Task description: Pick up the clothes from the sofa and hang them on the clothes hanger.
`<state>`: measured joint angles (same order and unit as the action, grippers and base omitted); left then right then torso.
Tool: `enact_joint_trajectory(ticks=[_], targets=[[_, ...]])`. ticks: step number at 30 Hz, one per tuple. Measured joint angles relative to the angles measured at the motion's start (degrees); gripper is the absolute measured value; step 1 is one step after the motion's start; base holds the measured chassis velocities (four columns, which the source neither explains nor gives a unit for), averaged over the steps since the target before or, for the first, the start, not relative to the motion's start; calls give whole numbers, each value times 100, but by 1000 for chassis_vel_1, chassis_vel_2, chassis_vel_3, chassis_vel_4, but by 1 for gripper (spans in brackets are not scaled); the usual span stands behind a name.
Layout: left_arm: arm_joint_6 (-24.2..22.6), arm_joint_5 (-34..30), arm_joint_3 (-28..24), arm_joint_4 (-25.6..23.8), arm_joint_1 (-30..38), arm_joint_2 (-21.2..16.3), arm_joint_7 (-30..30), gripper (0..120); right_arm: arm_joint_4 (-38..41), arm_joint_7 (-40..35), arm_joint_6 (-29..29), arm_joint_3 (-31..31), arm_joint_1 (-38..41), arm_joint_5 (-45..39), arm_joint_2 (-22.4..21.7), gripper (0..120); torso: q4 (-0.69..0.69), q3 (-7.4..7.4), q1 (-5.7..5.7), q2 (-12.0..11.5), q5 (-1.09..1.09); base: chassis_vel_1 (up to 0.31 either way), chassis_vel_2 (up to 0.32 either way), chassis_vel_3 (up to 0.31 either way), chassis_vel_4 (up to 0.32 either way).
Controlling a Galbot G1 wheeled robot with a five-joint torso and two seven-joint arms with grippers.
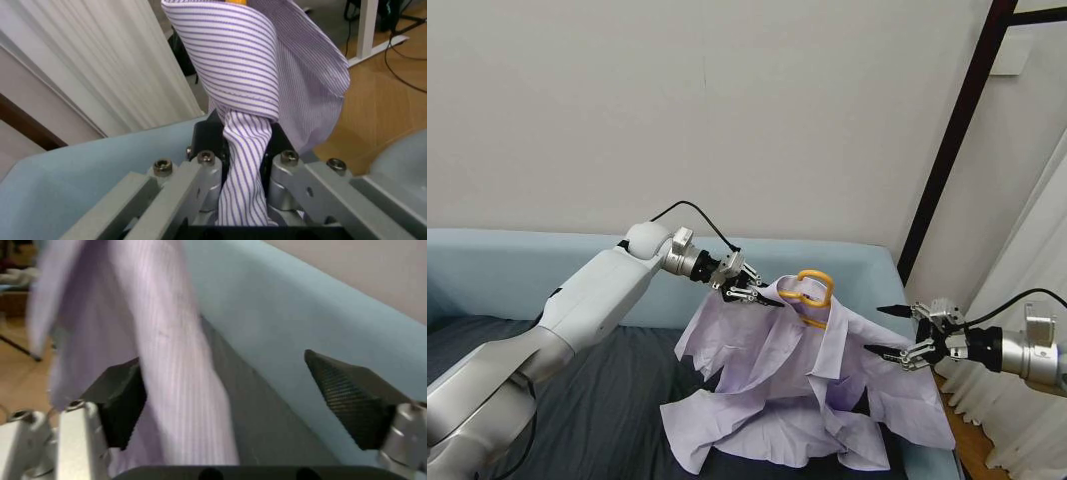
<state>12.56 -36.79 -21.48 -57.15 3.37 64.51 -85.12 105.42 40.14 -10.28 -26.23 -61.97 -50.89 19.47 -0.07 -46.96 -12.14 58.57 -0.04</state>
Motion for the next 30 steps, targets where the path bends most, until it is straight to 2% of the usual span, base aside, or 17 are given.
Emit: enact_joint_trajectory(ticks=[2,4,6,8,10,13,16,19,23,26,29,30], targets=[[-60,-94,-39,0,-9,0,3,7,53,-323,-105,9,-12,23,22,74,0,0,0,0,0,0,0,0,0],[-66,-103,-46,3,-10,1,4,7,58,-337,-128,13,-12,29,26,70,0,0,0,0,0,0,0,0,0],[-72,-110,-58,4,-10,1,9,7,59,-261,-145,13,-11,36,27,63,0,0,0,0,-1,0,0,0,0],[-73,-115,-87,5,-10,5,16,7,49,65,-154,13,-21,78,38,51,0,0,0,0,-1,0,0,0,0],[-72,-115,-94,5,-11,11,19,7,38,158,-154,12,-24,97,43,48,1,0,0,0,-1,0,0,0,0],[-62,-117,-131,-5,-8,50,53,7,5,470,-150,9,-42,217,58,34,-1,0,0,0,-1,0,0,0,0],[-54,-118,-153,-32,-4,63,65,7,3,495,-145,9,-51,235,58,26,-1,0,0,0,0,0,0,0,0],[-31,-122,-171,-38,1,74,74,7,-7,519,-140,2,-49,215,49,11,0,0,0,0,-1,0,0,0,0],[8,-128,-178,-36,12,73,95,7,-7,588,-138,-2,-50,191,36,3,0,0,0,0,0,0,0,0,0],[42,-131,-182,-30,17,68,94,7,-5,628,-136,-3,-50,168,38,3,0,0,0,0,-1,0,0,0,0],[137,-224,-171,7,24,49,119,19,13,639,-110,24,-63,115,45,3,0,0,0,0,0,0,0,0,0],[137,-224,-171,7,24,49,119,19,13,639,-110,24,-63,115,45,3,0,0,0,0,0,0,0,0,0]])
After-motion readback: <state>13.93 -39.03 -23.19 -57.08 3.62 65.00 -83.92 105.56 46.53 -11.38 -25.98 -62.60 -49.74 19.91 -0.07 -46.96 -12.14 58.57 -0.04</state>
